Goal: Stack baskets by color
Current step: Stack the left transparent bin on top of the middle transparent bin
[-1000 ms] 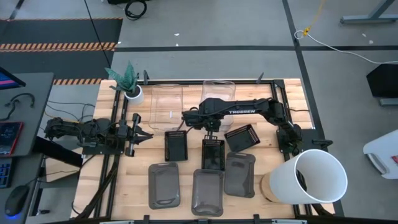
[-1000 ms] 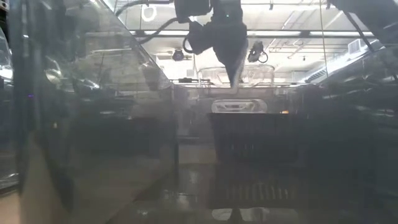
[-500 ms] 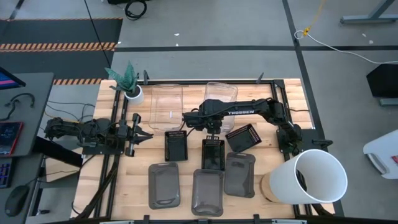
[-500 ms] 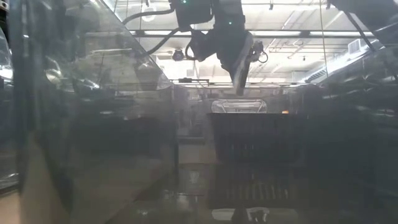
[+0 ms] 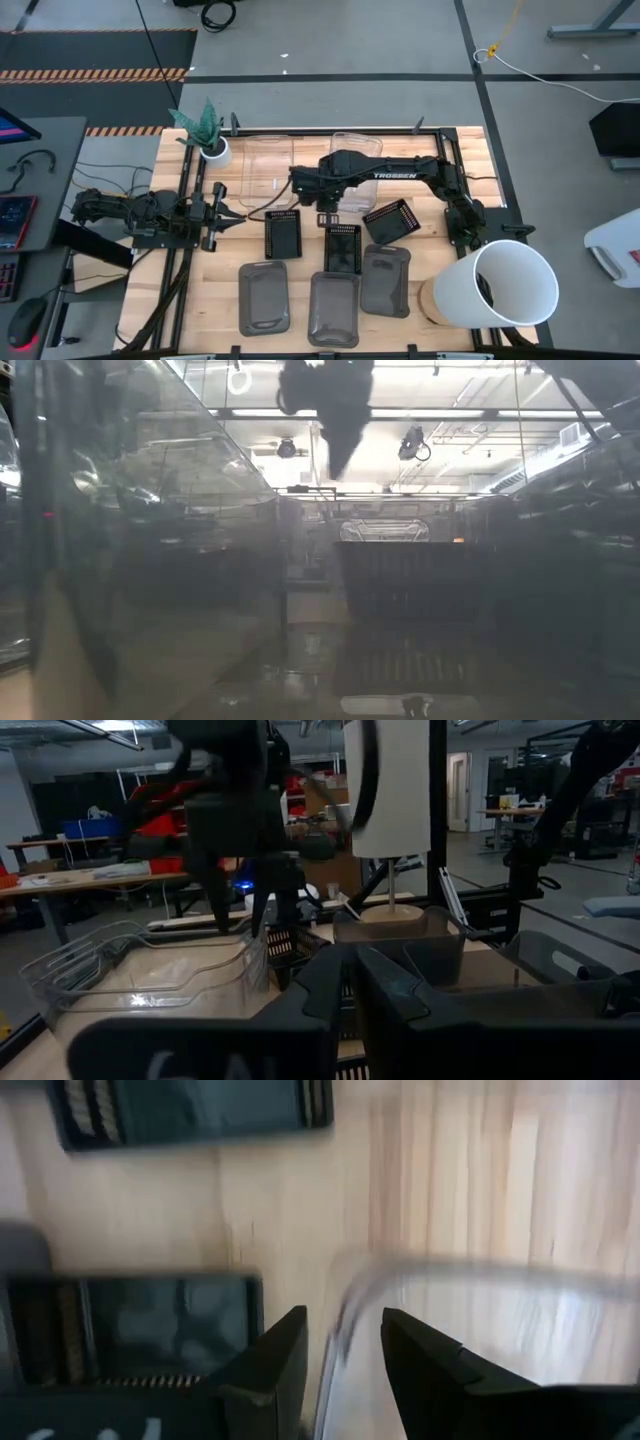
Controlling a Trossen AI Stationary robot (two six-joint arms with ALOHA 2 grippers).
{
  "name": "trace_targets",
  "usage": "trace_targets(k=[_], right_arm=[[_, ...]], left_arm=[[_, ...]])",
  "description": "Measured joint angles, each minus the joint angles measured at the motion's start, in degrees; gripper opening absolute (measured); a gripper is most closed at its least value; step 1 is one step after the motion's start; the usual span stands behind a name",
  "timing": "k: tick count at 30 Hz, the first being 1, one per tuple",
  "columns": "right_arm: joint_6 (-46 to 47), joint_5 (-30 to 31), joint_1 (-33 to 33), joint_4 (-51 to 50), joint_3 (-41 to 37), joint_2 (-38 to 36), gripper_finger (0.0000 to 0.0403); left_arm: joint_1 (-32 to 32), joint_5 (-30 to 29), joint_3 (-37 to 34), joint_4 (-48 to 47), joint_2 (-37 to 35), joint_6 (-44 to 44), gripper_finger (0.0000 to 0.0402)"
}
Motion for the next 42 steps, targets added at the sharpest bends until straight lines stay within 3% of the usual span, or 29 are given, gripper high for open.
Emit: trace_targets(k=[15, 27, 33, 42], right_arm=[[-10.45, -4.27, 0.00, 33.95, -8.26, 0.11, 0.0133], [-12.34, -4.35, -1.88, 63.32, -22.72, 0.11, 0.0132], [-12.43, -7.71, -2.34, 70.75, -28.08, 0.11, 0.0132], [-13.20, -5.92, -2.38, 72.40, -33.69, 0.09, 0.0132]], left_arm=[[0.00, 0.01, 0.00, 0.03, 0.00, 0.00, 0.0036], [0.00, -0.01, 0.00, 0.03, -0.02, -0.02, 0.0026], [0.00, 0.01, 0.00, 0.03, 0.00, -0.02, 0.0034], [0.00, -0.01, 0.01, 0.03, 0.00, 0.00, 0.0026]])
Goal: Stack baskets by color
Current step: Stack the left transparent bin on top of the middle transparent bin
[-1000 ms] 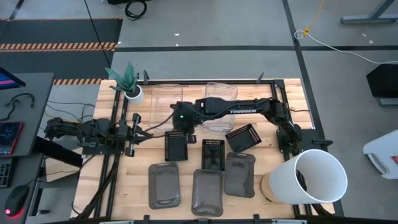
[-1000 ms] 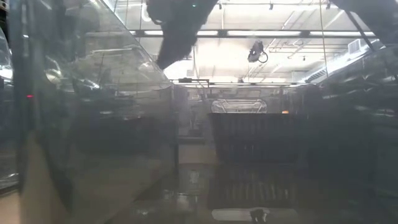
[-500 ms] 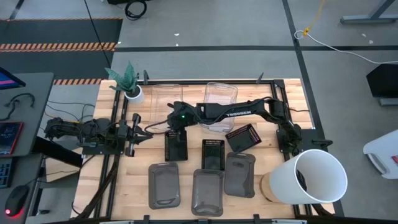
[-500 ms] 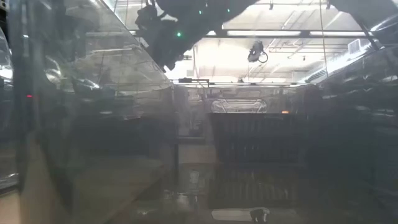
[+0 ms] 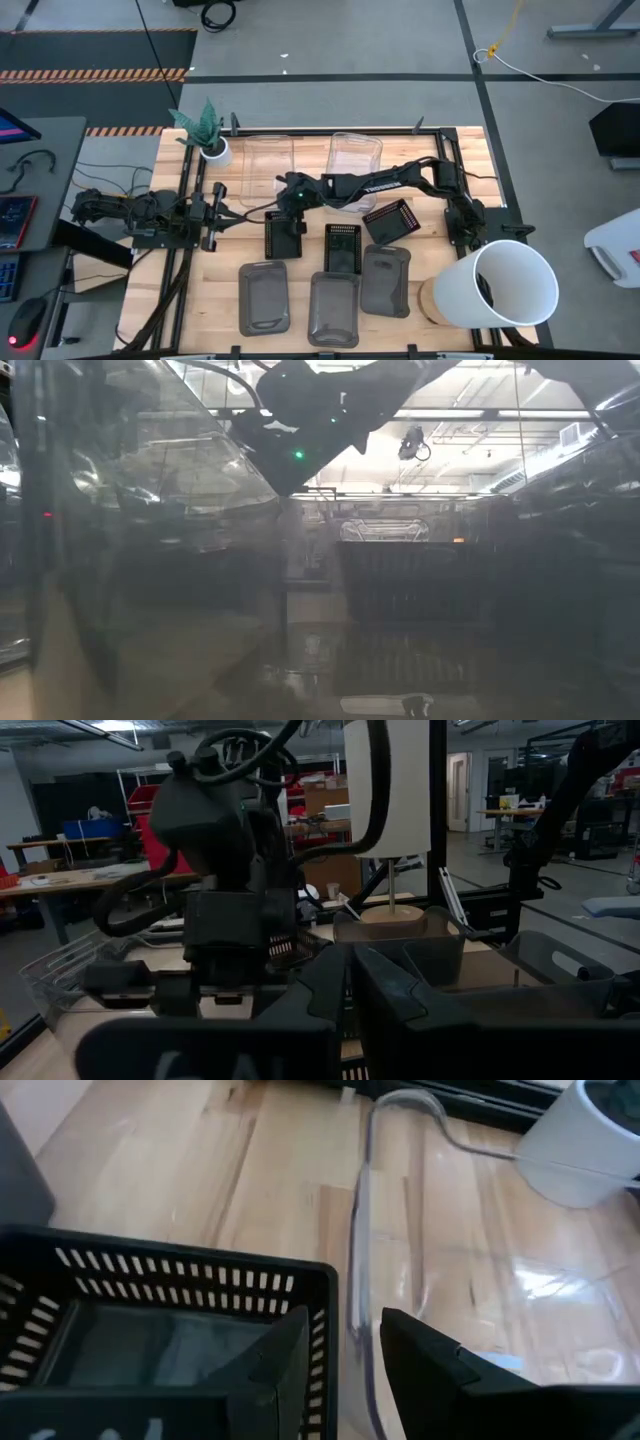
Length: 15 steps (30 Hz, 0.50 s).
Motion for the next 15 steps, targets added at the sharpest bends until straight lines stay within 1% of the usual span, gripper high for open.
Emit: trace_targets(k=[5, 8, 11, 15], right_arm=[[-0.02, 0.51, -0.37, 0.22, -0.37, 0.00, 0.0132], [-0.02, 0.53, -0.73, 0.02, -0.37, 0.00, 0.0120], [-0.02, 0.88, -1.18, -0.44, -0.37, -0.02, 0.0092], [-0.04, 1.74, -1.31, -0.64, -0.37, -0.06, 0.0037]], left_arm=[[0.00, 0.01, 0.00, 0.00, 0.00, 0.00, 0.0031], [0.00, 0.01, 0.01, -0.01, 0.00, -0.02, 0.0034], [0.00, 0.00, 0.00, 0.00, 0.00, 0.00, 0.0034], [0.00, 0.00, 0.01, 0.00, 0.00, -0.01, 0.0028]])
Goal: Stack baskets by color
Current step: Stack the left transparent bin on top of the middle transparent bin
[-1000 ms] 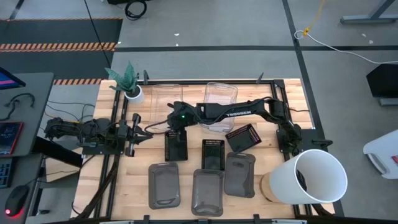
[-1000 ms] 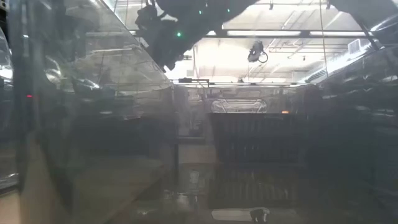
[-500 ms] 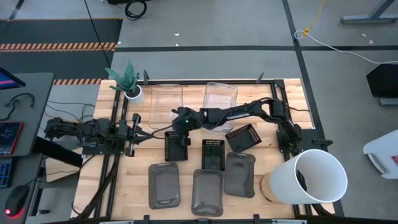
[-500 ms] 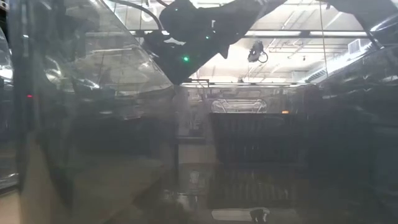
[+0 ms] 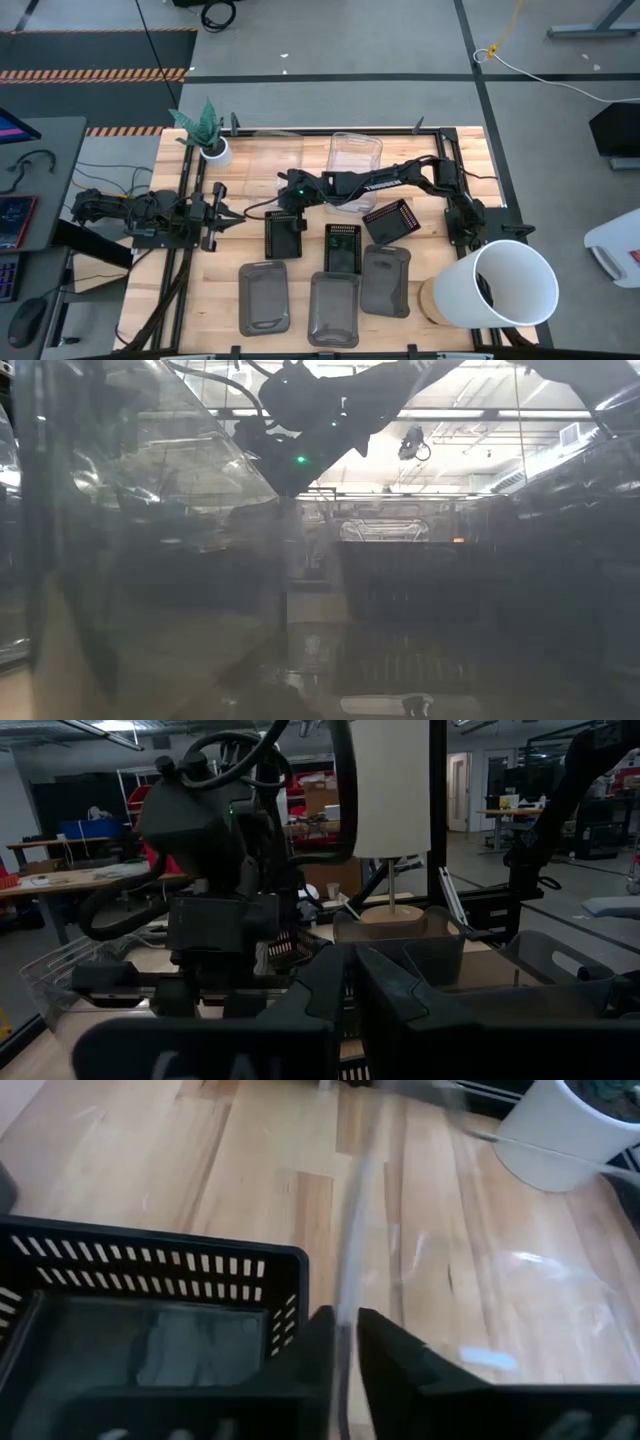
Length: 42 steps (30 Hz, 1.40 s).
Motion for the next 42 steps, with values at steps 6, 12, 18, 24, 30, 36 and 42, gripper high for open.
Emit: trace_targets(k=[6, 12, 18, 24, 30, 36, 42], right_arm=[[-1.56, 1.99, -0.13, -0.65, -0.07, -0.03, 0.0014], [-4.59, 5.95, 0.63, -3.11, -0.20, -1.13, 0.0007], [-6.18, 10.42, 1.74, -8.05, -0.22, -5.82, 0.0006], [-7.28, 15.40, 3.70, -14.48, -0.20, -12.47, 0.0006], [-5.62, 16.13, 5.04, -20.65, -0.15, -21.16, 0.0006], [1.57, 17.13, 6.54, -29.34, -0.06, -28.73, 0.0006], [8.80, 22.70, 9.68, -41.45, -0.07, -33.29, 0.0006]], left_arm=[[0.00, 0.01, -0.01, 0.00, 0.00, 0.01, 0.0028], [0.00, 0.02, 0.00, -0.02, 0.00, -0.01, 0.0035], [0.00, 0.02, -0.02, 0.02, -0.02, 0.01, 0.0033], [0.00, 0.01, 0.00, 0.02, 0.00, 0.01, 0.0028], [0.00, 0.00, 0.00, -0.02, 0.00, 0.00, 0.0036], [0.00, 0.02, -0.02, -0.01, -0.01, 0.01, 0.0030], [0.00, 0.01, 0.00, 0.01, 0.00, 0.01, 0.0025]])
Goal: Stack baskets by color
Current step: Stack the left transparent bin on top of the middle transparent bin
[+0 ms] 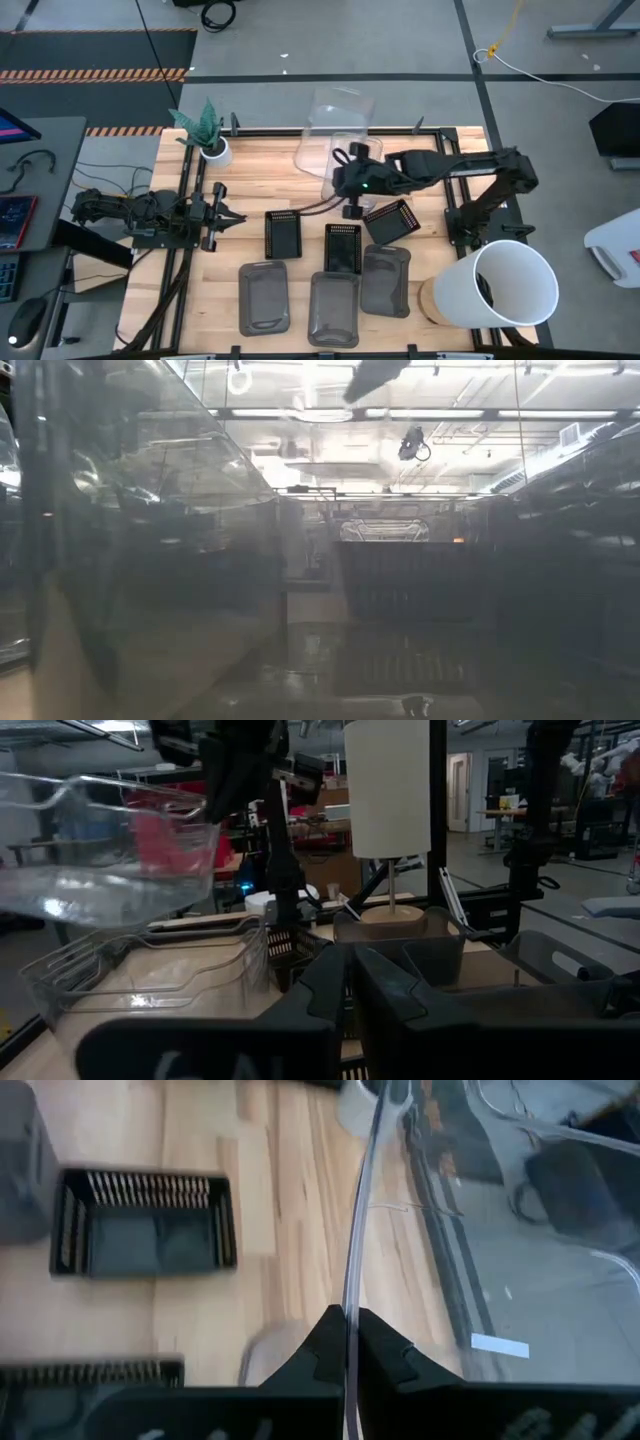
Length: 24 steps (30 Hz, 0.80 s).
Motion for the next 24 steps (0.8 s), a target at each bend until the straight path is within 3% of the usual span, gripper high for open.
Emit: trace_targets(k=[8, 24], right_arm=[[6.08, 5.57, 5.71, -5.84, -4.88, -5.02, 0.0006], [8.01, 3.58, 8.31, 8.31, -27.99, -14.75, 0.0006]], left_arm=[[0.00, -0.01, 0.00, -0.01, 0.00, 0.00, 0.0033], [0.00, 0.00, 0.00, -0.01, 0.00, 0.00, 0.0032]])
